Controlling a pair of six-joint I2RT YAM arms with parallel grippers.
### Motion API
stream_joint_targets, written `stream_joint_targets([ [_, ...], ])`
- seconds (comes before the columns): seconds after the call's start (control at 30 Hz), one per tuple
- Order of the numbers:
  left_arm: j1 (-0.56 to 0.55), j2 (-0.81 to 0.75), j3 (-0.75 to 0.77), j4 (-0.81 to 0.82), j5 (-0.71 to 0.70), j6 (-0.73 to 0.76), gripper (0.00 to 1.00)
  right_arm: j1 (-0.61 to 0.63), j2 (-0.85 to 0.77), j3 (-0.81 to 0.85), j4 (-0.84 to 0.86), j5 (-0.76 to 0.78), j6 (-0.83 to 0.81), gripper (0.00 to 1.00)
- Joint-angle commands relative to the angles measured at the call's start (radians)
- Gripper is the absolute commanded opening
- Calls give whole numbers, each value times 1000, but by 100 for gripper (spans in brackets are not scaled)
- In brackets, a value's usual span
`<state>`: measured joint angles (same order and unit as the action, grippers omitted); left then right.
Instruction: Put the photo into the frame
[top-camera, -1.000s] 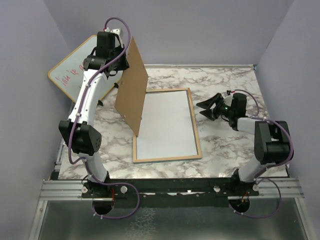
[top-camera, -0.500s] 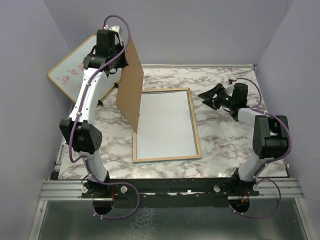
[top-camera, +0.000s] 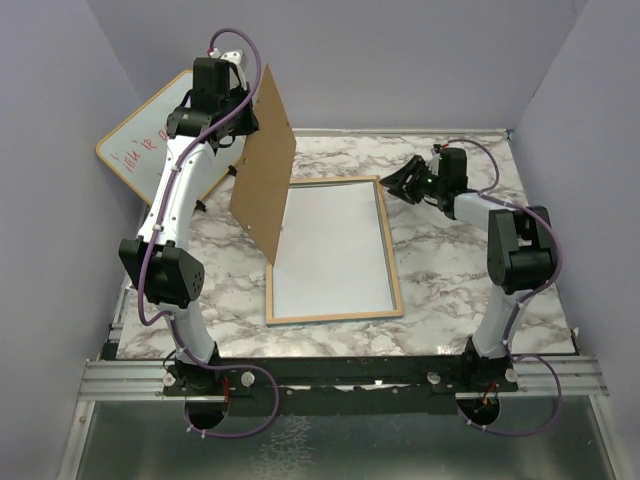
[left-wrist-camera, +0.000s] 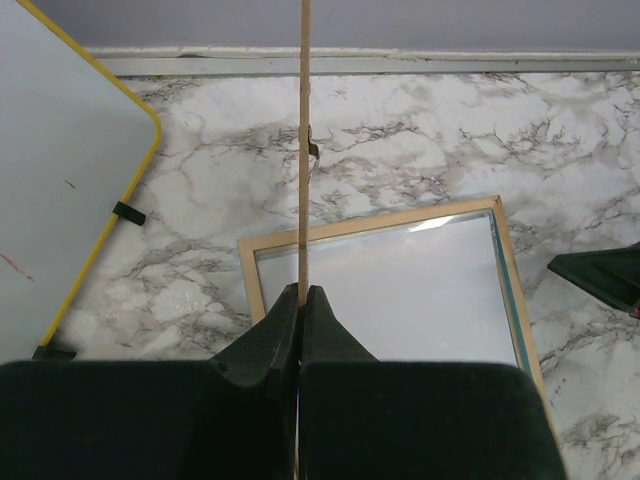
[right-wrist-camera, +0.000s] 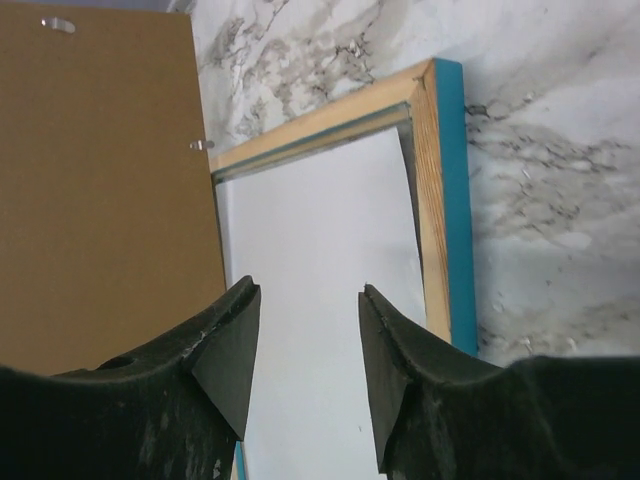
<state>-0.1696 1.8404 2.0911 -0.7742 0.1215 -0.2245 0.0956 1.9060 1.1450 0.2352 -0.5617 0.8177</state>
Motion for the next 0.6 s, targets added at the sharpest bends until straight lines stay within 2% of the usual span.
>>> stream_joint_targets([
  [0.0,2,-48,-7,32,38,-12,0,45,95,109,-14,115,36,45],
  [0.3,2,-61,-26,31,35,-17,0,102,244,315,-60,275,-42,41],
  [0.57,2,-48,-9,31,45,-26,0,119,338,388,-107,294,-94,41],
])
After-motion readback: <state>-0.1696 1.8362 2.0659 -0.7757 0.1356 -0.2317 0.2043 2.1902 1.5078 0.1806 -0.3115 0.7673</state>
